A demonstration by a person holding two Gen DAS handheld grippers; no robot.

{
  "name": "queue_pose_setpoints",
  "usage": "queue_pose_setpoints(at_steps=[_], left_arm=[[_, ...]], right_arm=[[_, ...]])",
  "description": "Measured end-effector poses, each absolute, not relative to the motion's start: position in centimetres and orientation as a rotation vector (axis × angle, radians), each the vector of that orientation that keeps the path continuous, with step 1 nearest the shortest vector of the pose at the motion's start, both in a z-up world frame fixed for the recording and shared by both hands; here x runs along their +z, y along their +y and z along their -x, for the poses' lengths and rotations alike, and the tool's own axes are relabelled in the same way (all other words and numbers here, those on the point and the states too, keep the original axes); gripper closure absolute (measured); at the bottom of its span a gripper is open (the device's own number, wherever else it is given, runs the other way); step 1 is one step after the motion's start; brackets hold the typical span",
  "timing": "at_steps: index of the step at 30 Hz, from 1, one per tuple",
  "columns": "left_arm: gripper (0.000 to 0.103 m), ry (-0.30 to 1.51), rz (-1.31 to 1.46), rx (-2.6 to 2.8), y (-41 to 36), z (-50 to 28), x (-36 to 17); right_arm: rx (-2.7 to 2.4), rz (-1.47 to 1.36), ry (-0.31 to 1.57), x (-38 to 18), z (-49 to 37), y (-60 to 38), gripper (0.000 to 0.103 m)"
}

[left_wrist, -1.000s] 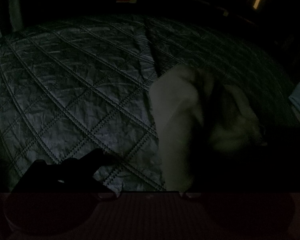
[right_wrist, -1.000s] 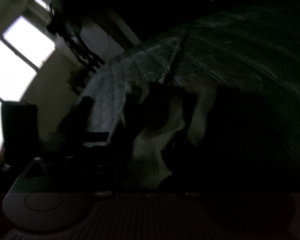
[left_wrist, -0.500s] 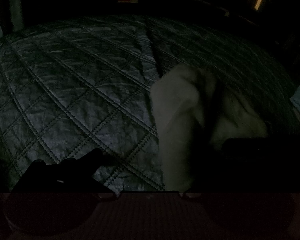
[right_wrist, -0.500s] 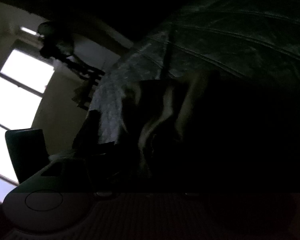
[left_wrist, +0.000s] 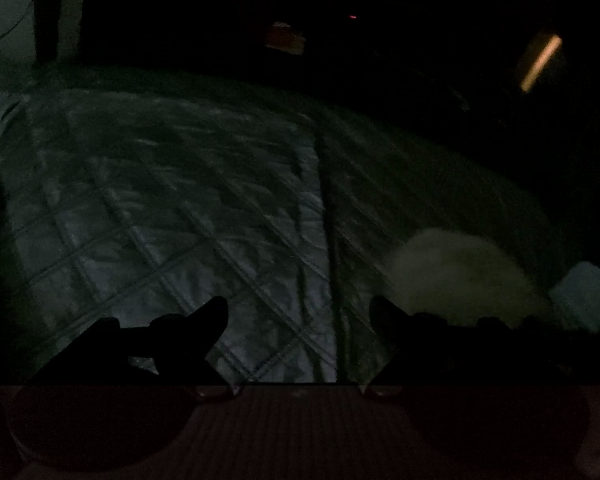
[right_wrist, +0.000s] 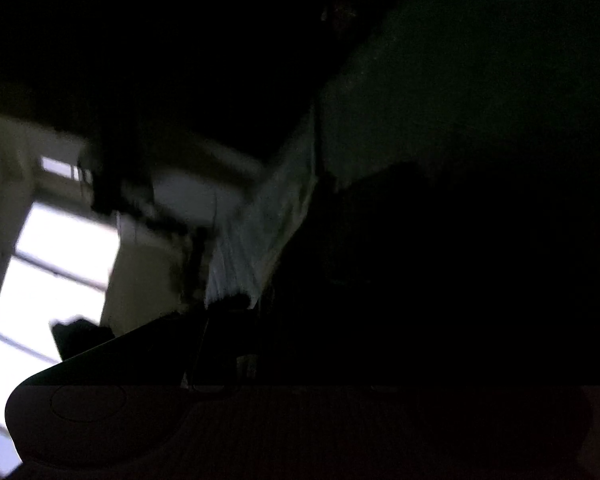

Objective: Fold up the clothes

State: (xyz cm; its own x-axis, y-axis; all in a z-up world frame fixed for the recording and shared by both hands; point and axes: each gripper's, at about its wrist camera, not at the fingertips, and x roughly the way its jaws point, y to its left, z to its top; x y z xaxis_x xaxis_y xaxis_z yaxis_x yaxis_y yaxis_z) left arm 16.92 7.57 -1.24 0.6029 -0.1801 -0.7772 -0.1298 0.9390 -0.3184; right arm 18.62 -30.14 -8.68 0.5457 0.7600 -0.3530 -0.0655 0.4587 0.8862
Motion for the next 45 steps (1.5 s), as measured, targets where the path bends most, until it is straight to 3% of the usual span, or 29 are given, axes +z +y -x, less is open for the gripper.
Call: queue_pose_setpoints(at_steps=[8, 11, 17, 23, 31, 39, 45], left_arm=[[0.032, 0.934, 0.379, -0.064, 10.3, -15.3, -1.8], [0.032, 0.930, 0.361, -0.091, 9.6, -15.2, -1.1], [0.032, 0.921, 0.263, -0.120, 7.2, -14.2, -0.6], [0.030, 0.917, 0.145, -0.151, 5.3, -13.6, -0.6], [0.030, 0.901, 0.085, -0.200, 3.5, -11.8, -0.7], [0.030, 0.907, 0.077, -0.215, 2.9, -13.4, -2.3], [0.030, 0.909, 0.068, -0.233, 2.4, -13.0, -2.0]], right_arm=[[0.218, -1.034, 0.378, -0.8, -13.4, -43.0, 0.074], [0.078, -1.003, 0.288, 0.5, -11.8, -46.9, 0.074], [-0.262, -0.957, 0.445, -3.9, -11.9, -49.3, 0.073], [-0.402, -0.851, 0.399, -5.1, -12.3, -47.3, 0.072], [-0.405, -1.068, 0.217, -4.2, -12.5, -46.4, 0.075], [-0.528, -1.346, 0.014, -8.5, -11.4, -43.9, 0.075], [-0.598, -1.138, -0.073, -5.9, -12.4, -41.3, 0.075]])
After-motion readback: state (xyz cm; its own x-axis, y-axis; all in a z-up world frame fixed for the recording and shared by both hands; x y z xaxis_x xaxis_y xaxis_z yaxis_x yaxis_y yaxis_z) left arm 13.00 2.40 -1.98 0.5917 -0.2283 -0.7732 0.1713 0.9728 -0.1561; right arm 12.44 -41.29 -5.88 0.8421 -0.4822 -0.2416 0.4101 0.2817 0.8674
